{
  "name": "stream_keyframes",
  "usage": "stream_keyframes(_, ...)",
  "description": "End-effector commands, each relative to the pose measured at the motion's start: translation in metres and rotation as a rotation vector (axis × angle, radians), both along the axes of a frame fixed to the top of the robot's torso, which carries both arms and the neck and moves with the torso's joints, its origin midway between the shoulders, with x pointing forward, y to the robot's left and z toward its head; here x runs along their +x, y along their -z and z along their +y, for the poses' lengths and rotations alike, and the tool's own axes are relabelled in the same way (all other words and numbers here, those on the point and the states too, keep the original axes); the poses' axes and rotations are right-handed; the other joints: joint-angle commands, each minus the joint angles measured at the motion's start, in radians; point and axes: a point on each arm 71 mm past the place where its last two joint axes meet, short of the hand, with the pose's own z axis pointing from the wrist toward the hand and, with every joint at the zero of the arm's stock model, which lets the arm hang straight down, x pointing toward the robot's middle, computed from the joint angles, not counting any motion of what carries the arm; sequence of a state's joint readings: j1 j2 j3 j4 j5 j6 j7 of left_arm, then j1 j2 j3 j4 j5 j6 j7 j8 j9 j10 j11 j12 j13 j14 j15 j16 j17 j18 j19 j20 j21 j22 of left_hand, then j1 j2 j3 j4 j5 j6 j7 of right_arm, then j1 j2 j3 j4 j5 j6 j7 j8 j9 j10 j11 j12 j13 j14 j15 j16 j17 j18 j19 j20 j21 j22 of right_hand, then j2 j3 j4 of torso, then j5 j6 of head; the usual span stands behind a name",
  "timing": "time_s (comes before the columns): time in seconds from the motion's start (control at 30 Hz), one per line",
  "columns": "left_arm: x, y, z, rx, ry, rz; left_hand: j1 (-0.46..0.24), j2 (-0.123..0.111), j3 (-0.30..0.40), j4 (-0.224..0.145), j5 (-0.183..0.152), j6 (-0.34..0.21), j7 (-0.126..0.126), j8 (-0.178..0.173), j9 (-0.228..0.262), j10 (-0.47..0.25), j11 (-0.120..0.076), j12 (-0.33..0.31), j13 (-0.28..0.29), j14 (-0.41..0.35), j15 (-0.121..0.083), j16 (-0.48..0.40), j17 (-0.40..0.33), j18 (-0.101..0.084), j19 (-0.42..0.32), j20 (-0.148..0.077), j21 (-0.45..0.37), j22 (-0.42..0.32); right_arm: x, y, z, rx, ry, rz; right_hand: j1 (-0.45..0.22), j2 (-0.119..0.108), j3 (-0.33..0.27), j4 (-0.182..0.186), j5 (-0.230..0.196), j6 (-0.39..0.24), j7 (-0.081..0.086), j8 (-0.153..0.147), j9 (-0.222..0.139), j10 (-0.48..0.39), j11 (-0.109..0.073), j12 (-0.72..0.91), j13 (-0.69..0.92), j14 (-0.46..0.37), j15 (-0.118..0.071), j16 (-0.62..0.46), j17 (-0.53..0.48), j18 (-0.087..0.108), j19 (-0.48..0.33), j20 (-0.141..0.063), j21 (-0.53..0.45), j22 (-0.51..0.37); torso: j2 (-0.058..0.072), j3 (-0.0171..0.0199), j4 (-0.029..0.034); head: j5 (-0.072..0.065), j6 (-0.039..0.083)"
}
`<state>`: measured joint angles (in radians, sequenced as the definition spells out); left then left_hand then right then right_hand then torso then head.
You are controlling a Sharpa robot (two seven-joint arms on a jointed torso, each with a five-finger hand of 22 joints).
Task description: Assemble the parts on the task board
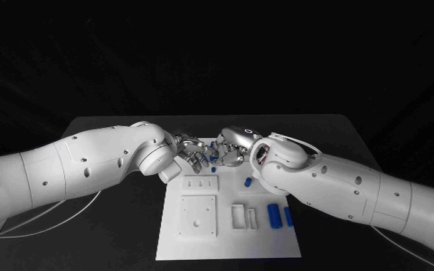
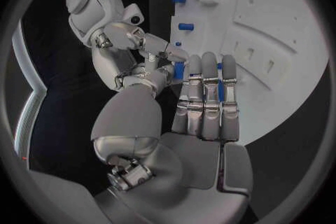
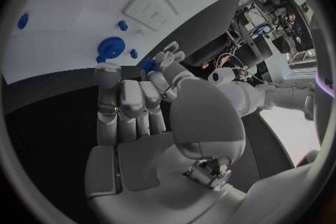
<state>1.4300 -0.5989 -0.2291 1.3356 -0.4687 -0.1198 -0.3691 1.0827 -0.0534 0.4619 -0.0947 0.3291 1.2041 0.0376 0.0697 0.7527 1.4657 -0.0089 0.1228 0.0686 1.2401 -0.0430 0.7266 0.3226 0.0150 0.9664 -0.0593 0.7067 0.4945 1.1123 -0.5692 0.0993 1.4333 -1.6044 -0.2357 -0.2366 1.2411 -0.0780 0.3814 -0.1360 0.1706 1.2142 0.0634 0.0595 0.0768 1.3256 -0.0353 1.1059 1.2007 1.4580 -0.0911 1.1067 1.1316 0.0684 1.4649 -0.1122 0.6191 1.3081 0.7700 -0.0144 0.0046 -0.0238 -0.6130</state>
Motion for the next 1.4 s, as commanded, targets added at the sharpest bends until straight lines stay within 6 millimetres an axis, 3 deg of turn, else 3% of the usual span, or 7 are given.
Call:
stream_keyframes(0.03, -0.0005, -0.0004, -0.0021, -0.016, 0.022, -0.003, 0.013, 0.033, 0.051, -0.05, 0.02, 0.039, -0.021, 0.0, 0.012, 0.042, -0.011, 0.006, 0.003, 0.011, -0.006, 0.013, 0.008, 0.009, -0.004, -0.01, 0.021, 0.016, 0.002, 0.0016, -0.0032, -0.018, 0.011, 0.006, 0.002, 0.008, 0.0, 0.005, 0.003, 0.046, -0.018, 0.004, 0.001, 0.002, -0.006, -0.003, 0.001, 0.001, -0.009, -0.005, 0.0, -0.013, 0.008, -0.009, -0.002, 0.07, 0.0, 0.0, 0.0, -0.001, -0.002)
stream_keyframes(0.43, 0.0016, -0.002, -0.001, -0.03, 0.003, -0.032, -0.038, 0.054, 0.057, -0.096, 0.054, 0.096, -0.046, 0.0, 0.091, 0.048, -0.036, 0.126, 0.036, 0.042, -0.029, 0.075, 0.075, 0.013, -0.002, -0.029, 0.092, 0.071, 0.0033, 0.0024, -0.0045, -0.016, 0.017, 0.004, -0.002, 0.005, -0.004, 0.005, 0.005, 0.042, -0.018, 0.004, 0.0, -0.002, -0.006, -0.011, -0.005, 0.0, -0.008, -0.01, -0.004, -0.013, 0.007, -0.008, -0.009, 0.069, 0.0, 0.0, -0.0001, -0.002, -0.002)
stream_keyframes(0.5, 0.0016, -0.0019, -0.0009, -0.03, 0.002, -0.032, -0.047, 0.051, 0.054, -0.096, 0.069, 0.105, -0.052, 0.005, 0.134, 0.045, -0.042, 0.167, 0.055, 0.045, -0.035, 0.095, 0.099, 0.01, 0.005, -0.036, 0.102, 0.078, 0.0034, 0.0025, -0.0045, -0.014, 0.018, 0.004, -0.003, 0.003, -0.004, 0.006, 0.005, 0.041, -0.017, 0.004, 0.0, -0.004, -0.006, -0.013, -0.006, 0.0, -0.008, -0.011, -0.005, -0.013, 0.006, -0.008, -0.011, 0.068, 0.0, 0.0, -0.0004, -0.002, -0.002)
stream_keyframes(0.67, 0.0008, -0.0015, -0.0012, -0.028, 0.005, -0.027, -0.045, 0.048, 0.059, -0.076, 0.06, 0.09, -0.054, -0.002, 0.233, 0.047, -0.047, 0.179, 0.087, 0.042, -0.041, 0.109, 0.139, 0.006, 0.003, -0.043, 0.118, 0.091, 0.0033, 0.0028, -0.0046, -0.01, 0.018, 0.004, -0.003, 0.0, -0.006, 0.011, 0.005, 0.039, -0.017, 0.004, -0.001, -0.004, -0.006, -0.015, -0.009, 0.0, -0.008, -0.013, -0.007, -0.013, 0.006, -0.008, -0.014, 0.068, 0.0, -0.0001, -0.0007, -0.003, -0.002)
stream_keyframes(0.8, -0.0001, -0.0011, -0.0016, -0.027, 0.008, -0.023, -0.044, 0.048, 0.062, -0.068, 0.067, 0.088, -0.056, -0.001, 0.275, 0.047, -0.052, 0.197, 0.114, 0.045, -0.045, 0.128, 0.158, 0.005, 0.006, -0.047, 0.13, 0.1, 0.0032, 0.0027, -0.0047, -0.004, 0.02, 0.003, -0.005, -0.004, -0.008, 0.016, 0.004, 0.035, -0.016, 0.004, -0.003, -0.006, -0.005, -0.017, -0.011, 0.0, -0.007, -0.016, -0.009, -0.012, 0.006, -0.008, -0.018, 0.067, 0.0, 0.0002, -0.0006, -0.004, -0.003)
stream_keyframes(1.17, -0.0007, -0.0013, -0.0014, -0.025, 0.004, -0.032, -0.072, 0.047, 0.089, -0.081, 0.136, 0.09, -0.062, -0.002, 0.402, 0.046, -0.06, 0.235, 0.161, 0.038, -0.054, 0.18, 0.188, 0.007, -0.002, -0.056, 0.167, 0.132, 0.004, 0.0025, -0.006, 0.018, 0.03, 0.002, -0.021, -0.041, -0.051, 0.075, 0.025, -0.022, -0.002, 0.003, -0.008, -0.032, 0.005, -0.056, -0.043, -0.005, -0.001, -0.041, -0.031, -0.006, 0.003, -0.002, -0.055, 0.06, 0.0, 0.0005, -0.0005, -0.006, -0.005)
stream_keyframes(1.4, -0.0009, -0.0013, -0.0005, -0.021, 0.004, -0.037, -0.074, 0.049, 0.096, -0.086, 0.143, 0.09, -0.062, -0.003, 0.415, 0.045, -0.061, 0.239, 0.169, 0.036, -0.055, 0.188, 0.189, 0.008, -0.006, -0.057, 0.176, 0.141, 0.0046, 0.0025, -0.0086, 0.034, 0.041, -0.005, -0.019, -0.06, -0.101, 0.117, 0.041, -0.068, 0.013, 0.004, -0.008, -0.059, 0.014, -0.104, -0.089, -0.013, 0.007, -0.061, -0.048, 0.004, -0.002, 0.007, -0.097, 0.053, -0.001, 0.0006, -0.0009, -0.008, -0.006)
